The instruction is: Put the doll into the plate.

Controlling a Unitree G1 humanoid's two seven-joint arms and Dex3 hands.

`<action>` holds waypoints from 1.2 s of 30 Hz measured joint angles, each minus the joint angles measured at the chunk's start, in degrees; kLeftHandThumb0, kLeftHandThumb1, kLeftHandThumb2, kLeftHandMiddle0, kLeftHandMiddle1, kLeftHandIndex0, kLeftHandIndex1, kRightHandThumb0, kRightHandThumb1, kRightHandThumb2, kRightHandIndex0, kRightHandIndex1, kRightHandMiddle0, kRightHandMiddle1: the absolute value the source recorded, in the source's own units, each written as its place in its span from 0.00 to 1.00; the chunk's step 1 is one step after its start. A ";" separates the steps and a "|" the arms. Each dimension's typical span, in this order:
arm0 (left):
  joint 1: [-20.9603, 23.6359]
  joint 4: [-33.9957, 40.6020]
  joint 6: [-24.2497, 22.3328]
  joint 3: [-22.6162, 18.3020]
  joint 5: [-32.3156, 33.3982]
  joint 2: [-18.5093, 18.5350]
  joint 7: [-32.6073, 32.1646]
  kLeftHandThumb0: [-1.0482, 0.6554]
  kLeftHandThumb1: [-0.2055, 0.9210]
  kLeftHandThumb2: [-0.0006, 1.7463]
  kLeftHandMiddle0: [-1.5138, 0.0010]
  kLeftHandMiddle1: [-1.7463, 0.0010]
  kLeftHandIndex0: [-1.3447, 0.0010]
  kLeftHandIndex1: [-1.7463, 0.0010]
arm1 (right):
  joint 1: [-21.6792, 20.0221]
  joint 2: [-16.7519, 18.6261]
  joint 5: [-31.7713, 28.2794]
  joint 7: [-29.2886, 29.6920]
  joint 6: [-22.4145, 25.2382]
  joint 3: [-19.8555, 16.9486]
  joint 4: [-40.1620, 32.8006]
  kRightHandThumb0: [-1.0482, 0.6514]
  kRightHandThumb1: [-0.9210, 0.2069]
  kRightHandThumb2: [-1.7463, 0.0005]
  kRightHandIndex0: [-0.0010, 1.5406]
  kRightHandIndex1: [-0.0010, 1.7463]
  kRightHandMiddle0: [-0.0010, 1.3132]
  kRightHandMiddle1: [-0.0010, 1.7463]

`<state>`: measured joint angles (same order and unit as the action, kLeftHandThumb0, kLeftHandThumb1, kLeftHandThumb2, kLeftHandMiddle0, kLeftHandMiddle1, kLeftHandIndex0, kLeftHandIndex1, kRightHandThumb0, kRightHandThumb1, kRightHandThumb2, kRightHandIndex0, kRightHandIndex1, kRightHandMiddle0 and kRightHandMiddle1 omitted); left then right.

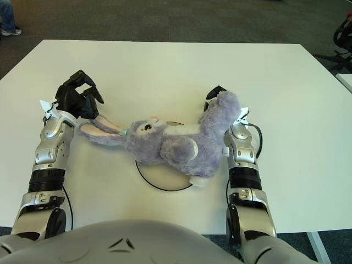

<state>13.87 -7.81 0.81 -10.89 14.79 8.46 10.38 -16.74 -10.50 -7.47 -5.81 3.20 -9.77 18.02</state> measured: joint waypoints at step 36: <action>-0.68 -4.80 0.18 0.75 -2.12 -2.20 -1.66 0.61 0.22 0.93 0.45 0.02 0.57 0.00 | 0.18 0.03 0.03 1.15 0.70 0.08 -0.57 0.61 0.86 0.01 0.57 1.00 0.50 1.00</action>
<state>13.18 -12.60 0.99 -10.14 12.67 6.26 8.72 -16.57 -10.47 -7.44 -4.66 3.90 -9.69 17.46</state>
